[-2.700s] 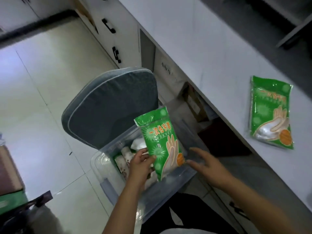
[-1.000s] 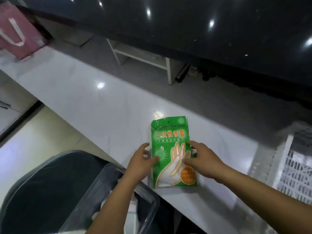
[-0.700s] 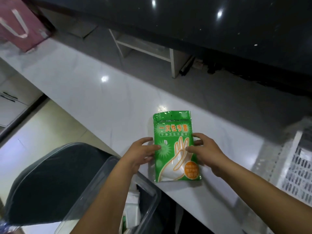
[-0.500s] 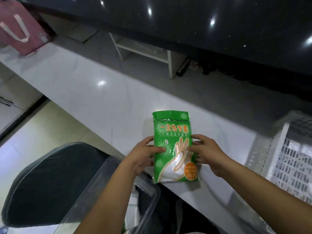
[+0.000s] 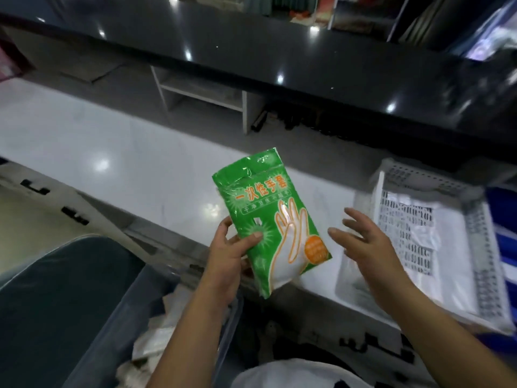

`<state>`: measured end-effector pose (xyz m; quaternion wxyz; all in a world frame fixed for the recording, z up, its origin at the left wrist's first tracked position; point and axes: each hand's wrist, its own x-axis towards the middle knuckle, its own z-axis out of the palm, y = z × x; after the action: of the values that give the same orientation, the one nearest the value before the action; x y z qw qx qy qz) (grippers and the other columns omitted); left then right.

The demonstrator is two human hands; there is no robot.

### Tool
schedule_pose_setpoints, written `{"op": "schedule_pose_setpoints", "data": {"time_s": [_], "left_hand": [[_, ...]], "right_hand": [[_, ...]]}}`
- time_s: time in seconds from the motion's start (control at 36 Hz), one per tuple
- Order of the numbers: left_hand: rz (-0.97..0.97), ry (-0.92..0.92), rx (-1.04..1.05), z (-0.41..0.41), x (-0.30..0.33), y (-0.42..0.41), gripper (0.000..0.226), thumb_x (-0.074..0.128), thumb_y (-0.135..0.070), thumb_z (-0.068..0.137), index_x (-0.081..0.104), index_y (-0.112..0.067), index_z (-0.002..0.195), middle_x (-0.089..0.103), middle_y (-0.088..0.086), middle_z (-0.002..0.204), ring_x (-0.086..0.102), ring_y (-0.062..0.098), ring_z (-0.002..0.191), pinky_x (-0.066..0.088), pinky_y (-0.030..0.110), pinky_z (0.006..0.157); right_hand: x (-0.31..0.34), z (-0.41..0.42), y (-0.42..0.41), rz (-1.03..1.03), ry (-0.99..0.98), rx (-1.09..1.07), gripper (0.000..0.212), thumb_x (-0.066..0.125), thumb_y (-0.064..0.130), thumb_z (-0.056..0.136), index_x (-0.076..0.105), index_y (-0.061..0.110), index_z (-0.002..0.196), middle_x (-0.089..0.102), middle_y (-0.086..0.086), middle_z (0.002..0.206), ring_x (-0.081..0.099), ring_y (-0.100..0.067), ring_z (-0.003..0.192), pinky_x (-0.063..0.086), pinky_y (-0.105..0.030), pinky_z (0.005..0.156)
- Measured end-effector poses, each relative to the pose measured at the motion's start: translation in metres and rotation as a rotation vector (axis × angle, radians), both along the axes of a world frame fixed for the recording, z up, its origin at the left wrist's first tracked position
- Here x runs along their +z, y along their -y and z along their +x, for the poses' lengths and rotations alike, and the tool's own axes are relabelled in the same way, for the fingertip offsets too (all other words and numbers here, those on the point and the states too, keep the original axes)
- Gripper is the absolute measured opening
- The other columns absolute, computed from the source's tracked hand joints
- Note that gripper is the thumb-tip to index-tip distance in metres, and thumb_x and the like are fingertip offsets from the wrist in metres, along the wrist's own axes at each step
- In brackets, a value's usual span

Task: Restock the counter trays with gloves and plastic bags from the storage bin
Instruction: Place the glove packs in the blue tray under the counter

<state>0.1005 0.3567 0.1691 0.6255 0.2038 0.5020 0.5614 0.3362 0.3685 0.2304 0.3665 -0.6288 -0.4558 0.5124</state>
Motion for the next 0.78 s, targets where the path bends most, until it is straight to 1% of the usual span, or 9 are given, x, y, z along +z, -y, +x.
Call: {"op": "schedule_pose_setpoints", "data": {"time_s": [0.08, 0.14, 0.19, 0.28, 0.33, 0.39, 0.58, 0.69, 0.78], "left_hand": [[0.044, 0.051, -0.001, 0.02, -0.001, 0.007, 0.059, 0.078, -0.003, 0.075, 0.053, -0.024, 0.124, 0.076, 0.01, 0.106, 0.075, 0.03, 0.089, 0.06, 0.041, 0.064], [0.079, 0.104, -0.027, 0.036, 0.0, 0.011, 0.057, 0.076, -0.001, 0.078, 0.053, -0.026, 0.124, 0.076, 0.01, 0.106, 0.074, 0.032, 0.094, 0.06, 0.04, 0.066], [0.098, 0.151, -0.067, 0.054, 0.002, 0.017, 0.061, 0.077, -0.002, 0.078, 0.052, -0.025, 0.129, 0.075, 0.011, 0.109, 0.073, 0.033, 0.098, 0.06, 0.04, 0.069], [0.117, 0.254, -0.139, 0.084, 0.009, 0.028, 0.064, 0.079, -0.004, 0.077, 0.051, -0.024, 0.131, 0.074, 0.012, 0.112, 0.072, 0.033, 0.101, 0.06, 0.041, 0.072], [0.13, 0.321, -0.175, 0.102, 0.014, 0.037, 0.065, 0.08, -0.007, 0.075, 0.051, -0.025, 0.13, 0.075, 0.011, 0.111, 0.073, 0.031, 0.1, 0.059, 0.039, 0.07], [0.139, 0.369, -0.213, 0.117, 0.021, 0.047, 0.065, 0.08, -0.008, 0.074, 0.052, -0.024, 0.13, 0.075, 0.01, 0.111, 0.073, 0.03, 0.098, 0.059, 0.038, 0.069], [0.14, 0.425, -0.284, 0.15, 0.044, 0.075, 0.077, 0.085, -0.011, 0.064, 0.051, -0.023, 0.132, 0.077, 0.008, 0.106, 0.075, 0.026, 0.094, 0.06, 0.037, 0.066], [0.157, 0.391, -0.285, 0.161, 0.05, 0.089, 0.078, 0.086, -0.014, 0.062, 0.051, -0.025, 0.131, 0.076, 0.008, 0.108, 0.074, 0.027, 0.098, 0.061, 0.04, 0.073], [0.17, 0.36, -0.269, 0.167, 0.052, 0.093, 0.076, 0.084, -0.013, 0.063, 0.052, -0.026, 0.131, 0.076, 0.009, 0.108, 0.074, 0.026, 0.097, 0.06, 0.038, 0.07]], "right_hand": [[0.005, 0.007, 0.039, -0.054, 0.013, -0.056, 0.094, 0.082, 0.057, 0.059, 0.042, 0.039, 0.143, 0.048, 0.003, 0.143, 0.052, -0.021, 0.126, 0.045, -0.048, 0.101], [0.005, 0.01, 0.062, -0.064, 0.014, -0.093, 0.101, 0.084, 0.053, 0.058, 0.036, 0.039, 0.146, 0.047, 0.004, 0.144, 0.052, -0.023, 0.127, 0.045, -0.053, 0.103], [0.003, 0.015, 0.081, -0.075, -0.048, -0.157, 0.094, 0.079, 0.047, 0.062, 0.037, 0.038, 0.146, 0.053, 0.004, 0.14, 0.057, -0.024, 0.123, 0.045, -0.055, 0.102], [0.004, 0.023, 0.105, -0.108, -0.341, -0.292, 0.065, 0.075, 0.038, 0.069, 0.057, 0.03, 0.13, 0.071, -0.002, 0.12, 0.066, -0.027, 0.111, 0.054, -0.053, 0.088], [0.01, 0.028, 0.117, -0.114, -0.556, -0.378, 0.05, 0.072, 0.031, 0.073, 0.064, 0.02, 0.121, 0.071, -0.008, 0.119, 0.069, -0.029, 0.105, 0.058, -0.052, 0.081], [0.016, 0.036, 0.13, -0.084, -0.661, -0.424, 0.046, 0.068, 0.026, 0.078, 0.063, 0.014, 0.123, 0.07, -0.011, 0.121, 0.071, -0.029, 0.102, 0.061, -0.048, 0.074], [0.024, 0.065, 0.162, 0.052, -0.664, -0.474, 0.045, 0.069, 0.02, 0.079, 0.065, 0.016, 0.124, 0.068, -0.013, 0.125, 0.07, -0.028, 0.103, 0.059, -0.051, 0.081], [0.019, 0.072, 0.17, 0.089, -0.694, -0.478, 0.043, 0.072, 0.021, 0.077, 0.068, 0.016, 0.12, 0.067, -0.017, 0.125, 0.071, -0.028, 0.098, 0.059, -0.047, 0.073], [0.016, 0.075, 0.168, 0.076, -0.737, -0.482, 0.035, 0.072, 0.019, 0.077, 0.073, 0.019, 0.112, 0.07, -0.013, 0.121, 0.072, -0.026, 0.096, 0.059, -0.042, 0.067]]}}
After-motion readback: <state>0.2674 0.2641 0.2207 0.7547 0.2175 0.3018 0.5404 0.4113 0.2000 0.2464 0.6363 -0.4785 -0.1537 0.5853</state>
